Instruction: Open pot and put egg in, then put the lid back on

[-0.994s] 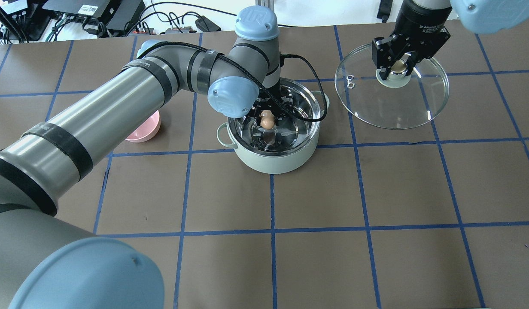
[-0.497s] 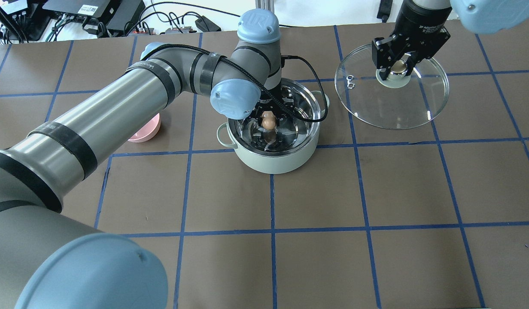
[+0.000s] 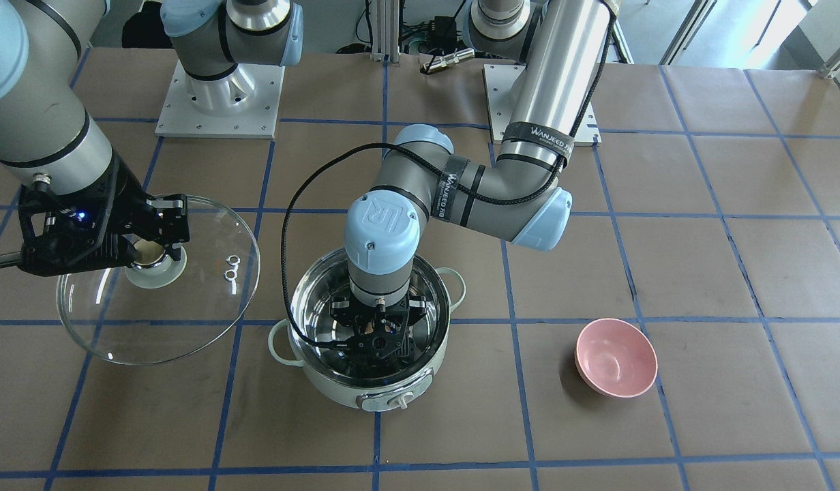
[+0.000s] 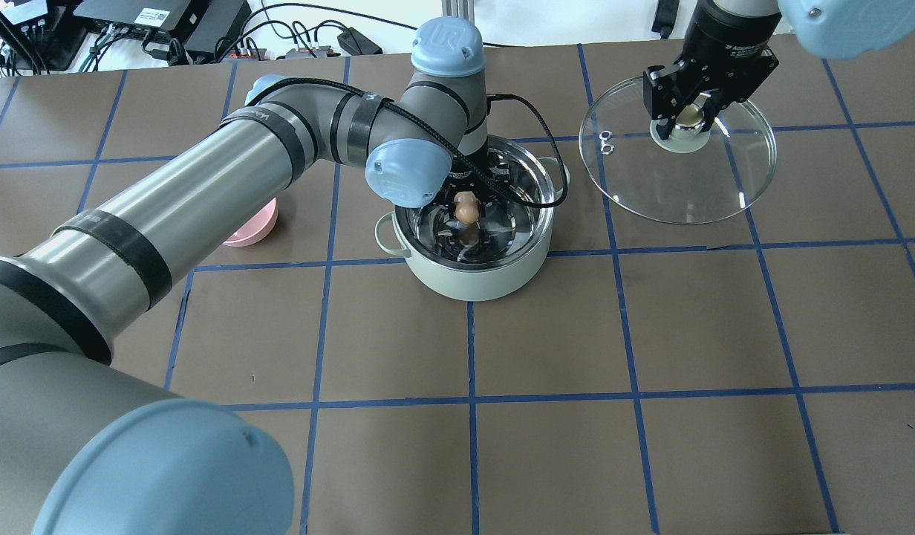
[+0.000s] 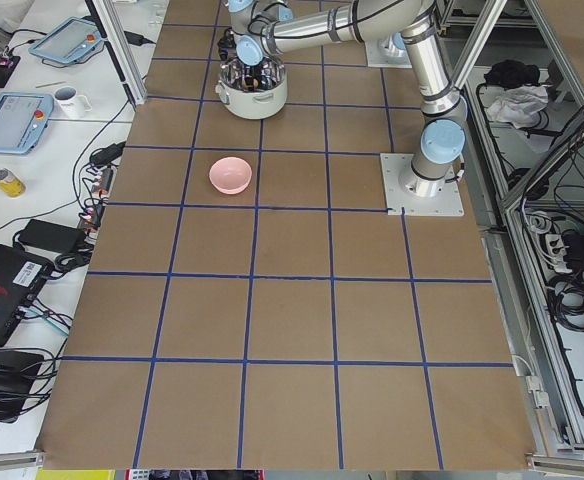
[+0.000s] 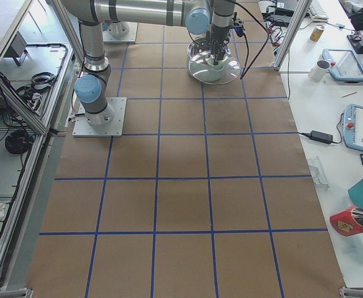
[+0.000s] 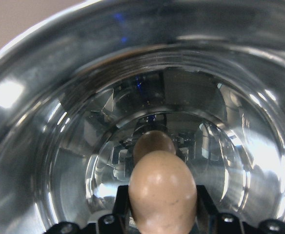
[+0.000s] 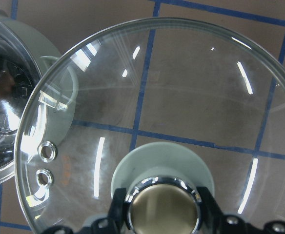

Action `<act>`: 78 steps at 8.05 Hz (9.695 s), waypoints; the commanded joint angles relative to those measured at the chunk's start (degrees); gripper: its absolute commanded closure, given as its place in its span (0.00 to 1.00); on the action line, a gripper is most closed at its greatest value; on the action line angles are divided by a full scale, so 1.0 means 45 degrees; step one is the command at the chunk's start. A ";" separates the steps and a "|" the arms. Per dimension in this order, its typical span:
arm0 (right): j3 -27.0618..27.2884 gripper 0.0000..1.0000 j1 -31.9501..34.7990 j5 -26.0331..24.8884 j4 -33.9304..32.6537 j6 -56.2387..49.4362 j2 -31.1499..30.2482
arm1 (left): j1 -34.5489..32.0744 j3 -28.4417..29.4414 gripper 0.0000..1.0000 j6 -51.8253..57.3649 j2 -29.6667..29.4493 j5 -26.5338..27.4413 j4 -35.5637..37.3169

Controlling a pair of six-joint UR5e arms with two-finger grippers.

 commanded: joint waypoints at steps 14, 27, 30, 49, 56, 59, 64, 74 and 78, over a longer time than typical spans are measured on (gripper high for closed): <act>0.0020 1.00 0.0000 -0.0012 -0.0020 -0.0198 0.0047 | -0.0117 -0.0669 0.44 -0.0929 0.0012 -0.0030 0.1164; 0.0060 1.00 0.0000 -0.0167 -0.0117 -0.0179 -0.0050 | 0.0853 -0.0454 0.00 0.0903 0.3094 0.0127 0.0817; -0.0018 1.00 0.0524 -0.0013 -0.0390 0.0113 -0.0089 | 0.3331 -0.0454 0.00 0.3675 0.4968 0.0088 -0.1525; -0.0585 1.00 0.4668 0.1062 -0.3106 0.5290 0.3035 | 0.4570 -0.0454 0.00 0.4656 0.6653 0.1299 -0.5379; -0.0663 1.00 0.4668 0.1062 -0.2640 0.5290 0.3114 | 0.4570 -0.0512 0.00 0.4676 0.6731 0.1357 -0.5379; -0.0682 1.00 0.4668 0.1062 -0.2385 0.5310 0.3075 | 0.4570 -0.0551 0.00 0.4676 0.6770 0.1396 -0.5398; -0.0936 1.00 0.4707 0.1082 -0.1837 0.5290 0.3094 | 0.4551 -0.0610 0.00 0.4676 0.6790 0.1435 -0.5399; -0.1639 1.00 0.4707 0.1277 -0.1172 0.5095 0.3717 | 0.4551 -0.0629 0.00 0.4676 0.6790 0.1435 -0.5418; -0.1893 1.00 0.4707 0.1277 -0.1114 0.5056 0.3836 | 0.4531 -0.0649 0.00 0.4676 0.6790 0.1435 -0.5457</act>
